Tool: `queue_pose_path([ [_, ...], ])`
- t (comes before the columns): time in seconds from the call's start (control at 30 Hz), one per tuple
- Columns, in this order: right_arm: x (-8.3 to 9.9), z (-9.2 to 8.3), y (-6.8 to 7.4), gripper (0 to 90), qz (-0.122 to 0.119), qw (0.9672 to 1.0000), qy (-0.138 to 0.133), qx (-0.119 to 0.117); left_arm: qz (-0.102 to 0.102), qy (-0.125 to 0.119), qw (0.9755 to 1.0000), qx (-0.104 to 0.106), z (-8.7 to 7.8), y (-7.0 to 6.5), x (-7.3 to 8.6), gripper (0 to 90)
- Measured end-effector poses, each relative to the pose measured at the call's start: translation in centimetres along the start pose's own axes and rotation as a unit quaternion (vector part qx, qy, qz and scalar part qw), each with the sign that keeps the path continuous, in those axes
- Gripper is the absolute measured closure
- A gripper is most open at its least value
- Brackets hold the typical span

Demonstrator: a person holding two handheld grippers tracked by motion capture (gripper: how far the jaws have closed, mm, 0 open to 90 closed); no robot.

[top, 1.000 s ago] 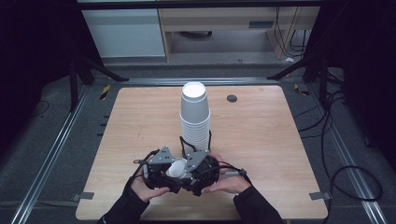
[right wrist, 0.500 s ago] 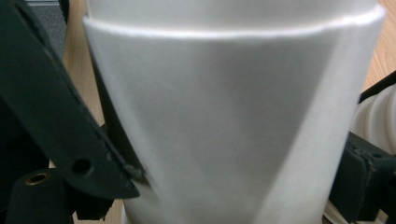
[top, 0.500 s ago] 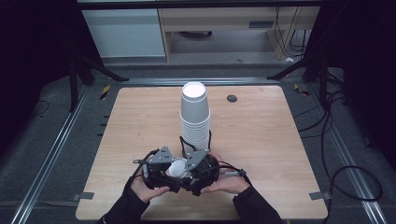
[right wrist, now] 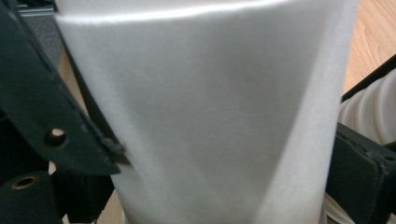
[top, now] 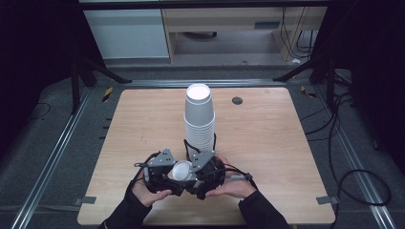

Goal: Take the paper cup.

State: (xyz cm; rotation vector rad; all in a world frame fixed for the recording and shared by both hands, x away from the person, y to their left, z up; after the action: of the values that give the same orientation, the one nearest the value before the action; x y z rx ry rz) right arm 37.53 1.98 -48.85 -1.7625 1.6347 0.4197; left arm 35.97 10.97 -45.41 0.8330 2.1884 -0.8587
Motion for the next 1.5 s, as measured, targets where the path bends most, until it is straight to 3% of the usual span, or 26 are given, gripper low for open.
queue_pose_path([
  [0.27, 0.1, -0.6, -0.2, 3.9, 0.015, 0.9999, -0.001, 0.006, -0.002, -0.007, 0.9999, 0.009, -0.4, 0.0, -0.2, 20.9],
  [0.83, 0.3, -2.4, -0.8, 2.0, 0.025, 0.9993, -0.02, 0.021, -0.001, -0.028, 0.9996, 0.008, -1.9, 0.4, -0.8, 21.2],
  [1.13, 0.4, -2.5, -0.9, 1.8, 0.022, 0.9992, -0.021, 0.026, 0.0, -0.026, 0.9997, 0.006, -1.9, 0.6, -0.7, 21.3],
  [1.5, 0.5, -4.4, -1.7, 2.1, 0.034, 0.9976, -0.04, 0.047, 0.006, -0.027, 0.9996, 0.01, -2.3, 0.8, -0.8, 21.3],
])
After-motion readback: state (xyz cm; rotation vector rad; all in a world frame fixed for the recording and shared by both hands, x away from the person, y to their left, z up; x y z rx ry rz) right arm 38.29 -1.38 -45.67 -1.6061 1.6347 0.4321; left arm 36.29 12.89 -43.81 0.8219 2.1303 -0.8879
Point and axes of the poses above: each handheld gripper's, and its own axes: z roughly forward along the jaws, x roughly out of its underside, y roughly to its left, the point moved 7 cm from there along z, roughly forward along the jaws, and after that the axes turned 15 degrees about -z, right-handed, at the moved point
